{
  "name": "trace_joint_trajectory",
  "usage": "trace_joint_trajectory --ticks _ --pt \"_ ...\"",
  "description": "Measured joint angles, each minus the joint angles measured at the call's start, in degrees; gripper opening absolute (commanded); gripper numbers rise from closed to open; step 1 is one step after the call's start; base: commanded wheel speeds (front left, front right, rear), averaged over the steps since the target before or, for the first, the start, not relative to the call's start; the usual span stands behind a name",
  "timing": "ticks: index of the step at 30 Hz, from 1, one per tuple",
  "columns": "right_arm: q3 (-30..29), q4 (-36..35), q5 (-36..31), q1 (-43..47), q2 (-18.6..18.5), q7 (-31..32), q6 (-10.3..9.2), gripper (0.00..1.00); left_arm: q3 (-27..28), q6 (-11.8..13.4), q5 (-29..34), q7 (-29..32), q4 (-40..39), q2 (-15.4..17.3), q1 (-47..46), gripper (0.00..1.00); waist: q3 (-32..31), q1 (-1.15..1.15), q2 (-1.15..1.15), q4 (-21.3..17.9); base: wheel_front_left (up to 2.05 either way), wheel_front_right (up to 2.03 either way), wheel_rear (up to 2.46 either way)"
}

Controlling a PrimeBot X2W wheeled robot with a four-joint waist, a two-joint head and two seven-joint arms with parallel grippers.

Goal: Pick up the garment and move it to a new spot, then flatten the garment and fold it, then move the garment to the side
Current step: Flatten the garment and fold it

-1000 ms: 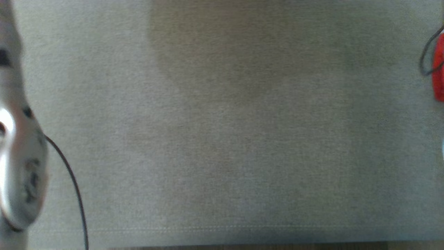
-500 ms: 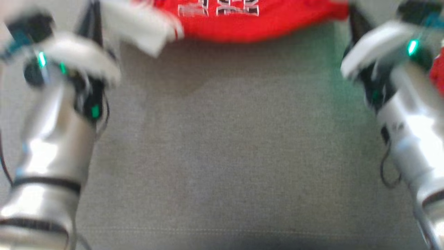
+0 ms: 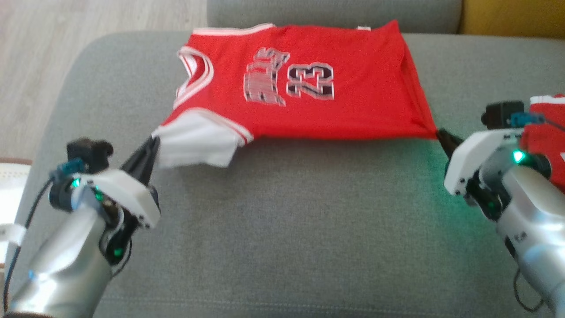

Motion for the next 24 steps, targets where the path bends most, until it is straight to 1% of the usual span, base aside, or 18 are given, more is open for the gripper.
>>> trace_joint_trajectory --ticks 5,7,10,13,15,17,18,19,24 --pt "2.04 -1.66 3.19 3.52 -2.07 2.94 0.00 0.00 -2.99 0.00 -0.57 1.27 -3.94 2.42 4.03 0.00 -2.49 0.00 0.00 0.15 0.00 0.00 0.00" --pt "3.00 -2.59 4.52 4.80 -3.10 5.01 0.00 0.00 -3.94 0.00 -0.60 1.87 -5.46 3.41 5.37 0.00 -3.35 0.00 0.00 0.10 0.00 0.00 0.00" --pt "4.48 -4.48 6.65 6.66 -4.59 8.54 0.00 0.00 -5.88 0.00 -2.27 3.72 -8.32 5.20 7.39 0.00 -4.63 0.00 0.00 -0.16 0.00 0.00 0.00" --pt "5.86 -6.78 9.00 8.36 -6.19 11.89 0.00 0.00 -9.24 0.00 -2.81 6.14 -12.66 7.97 10.09 0.00 -5.90 0.00 0.00 -0.56 0.00 0.00 0.00" --pt "6.31 -8.27 10.38 9.44 -7.36 13.79 0.00 0.00 -10.49 0.00 -3.99 7.68 -15.16 9.82 11.96 0.00 -6.70 0.00 0.00 -0.80 0.00 0.00 0.00" --pt "6.92 -9.68 11.58 10.35 -8.48 15.52 0.00 0.00 -10.92 0.00 -4.88 8.66 -17.37 11.51 13.58 0.00 -7.33 0.00 0.00 -1.01 0.00 0.00 0.00" --pt "6.92 -9.68 11.58 10.35 -8.48 15.52 0.00 0.00 -10.92 0.00 -4.88 8.66 -17.37 11.51 13.58 0.00 -7.33 0.00 0.00 -1.01 0.00 0.00 0.00" --pt "7.42 -10.99 12.85 11.17 -9.47 17.53 0.00 0.00 -11.16 0.00 -5.72 9.69 -19.70 13.10 14.80 0.00 -7.84 0.00 0.00 -1.18 0.00 0.00 0.00" --pt "7.83 -13.76 15.63 13.12 -11.28 22.53 0.00 0.00 -11.14 0.36 -7.28 11.77 -25.32 16.28 17.30 0.00 -8.82 0.00 0.00 -1.32 0.00 0.00 0.00"
